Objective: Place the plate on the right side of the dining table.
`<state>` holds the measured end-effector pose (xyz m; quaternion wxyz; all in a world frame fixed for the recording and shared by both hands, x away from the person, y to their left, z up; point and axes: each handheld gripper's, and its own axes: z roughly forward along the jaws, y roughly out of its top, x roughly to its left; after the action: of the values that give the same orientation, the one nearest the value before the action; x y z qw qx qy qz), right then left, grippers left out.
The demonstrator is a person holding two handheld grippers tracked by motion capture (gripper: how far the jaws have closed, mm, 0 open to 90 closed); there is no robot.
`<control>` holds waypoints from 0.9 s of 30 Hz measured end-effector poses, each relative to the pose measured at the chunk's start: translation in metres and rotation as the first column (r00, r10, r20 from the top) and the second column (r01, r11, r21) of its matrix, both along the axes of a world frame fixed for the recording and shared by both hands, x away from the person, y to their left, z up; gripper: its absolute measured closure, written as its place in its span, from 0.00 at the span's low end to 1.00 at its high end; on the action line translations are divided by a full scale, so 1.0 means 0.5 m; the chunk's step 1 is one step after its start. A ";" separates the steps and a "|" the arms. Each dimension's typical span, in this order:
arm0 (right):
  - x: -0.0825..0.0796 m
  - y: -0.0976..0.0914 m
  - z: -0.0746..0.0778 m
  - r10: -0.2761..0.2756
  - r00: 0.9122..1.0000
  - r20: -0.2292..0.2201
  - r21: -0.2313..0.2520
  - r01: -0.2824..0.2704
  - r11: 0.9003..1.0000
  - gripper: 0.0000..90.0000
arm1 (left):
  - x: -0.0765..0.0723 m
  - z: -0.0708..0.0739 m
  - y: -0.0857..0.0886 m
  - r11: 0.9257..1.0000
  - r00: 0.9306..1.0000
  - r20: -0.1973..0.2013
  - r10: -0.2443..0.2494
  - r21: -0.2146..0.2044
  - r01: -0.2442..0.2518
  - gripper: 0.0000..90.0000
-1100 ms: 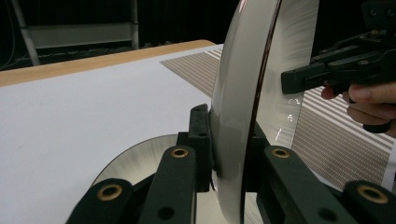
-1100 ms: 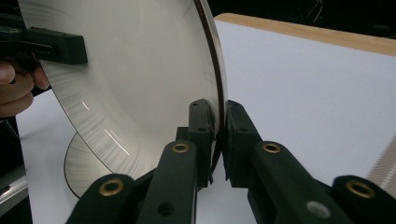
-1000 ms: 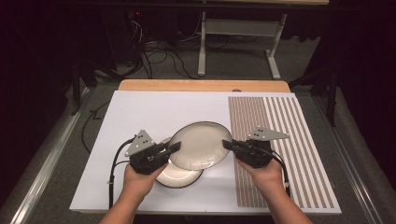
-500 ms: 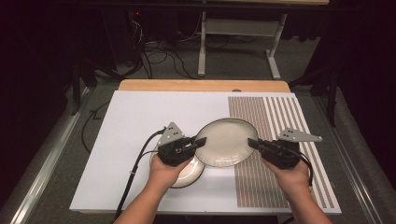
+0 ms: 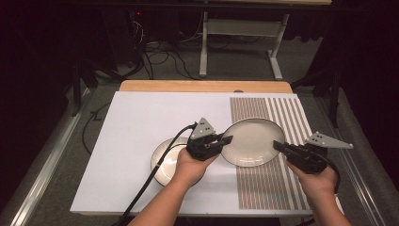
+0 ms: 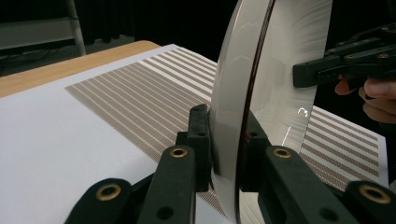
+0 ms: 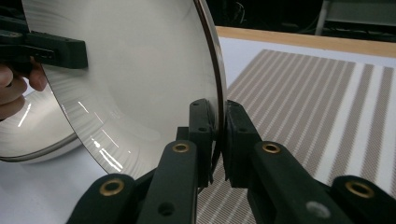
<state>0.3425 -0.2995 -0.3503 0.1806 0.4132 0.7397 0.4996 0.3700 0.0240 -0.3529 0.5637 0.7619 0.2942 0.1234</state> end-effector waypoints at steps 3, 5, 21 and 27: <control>0.000 -0.028 -0.013 -0.027 1.000 -0.009 0.004 0.027 1.000 0.95 | 0.014 -0.009 -0.030 1.000 1.000 -0.017 -0.015 0.008 0.015 0.88; -0.001 -0.034 -0.017 -0.035 0.999 -0.011 0.006 0.035 0.999 0.95 | 0.017 -0.011 -0.037 1.000 1.000 -0.021 -0.019 0.010 0.019 0.88; -0.010 -0.122 -0.056 -0.139 0.990 -0.040 0.010 0.139 0.990 0.94 | 0.048 -0.050 -0.142 0.999 0.997 -0.077 -0.029 0.040 0.032 0.86; -0.010 -0.136 -0.070 -0.160 0.985 -0.056 0.005 0.161 0.987 0.94 | 0.052 -0.064 -0.159 0.998 0.995 -0.095 -0.019 0.053 0.025 0.86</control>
<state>0.3377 -0.3676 -0.3853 0.1976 0.4860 0.7062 0.4754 0.3962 -0.0556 -0.3847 0.5297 0.7850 0.3088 0.0888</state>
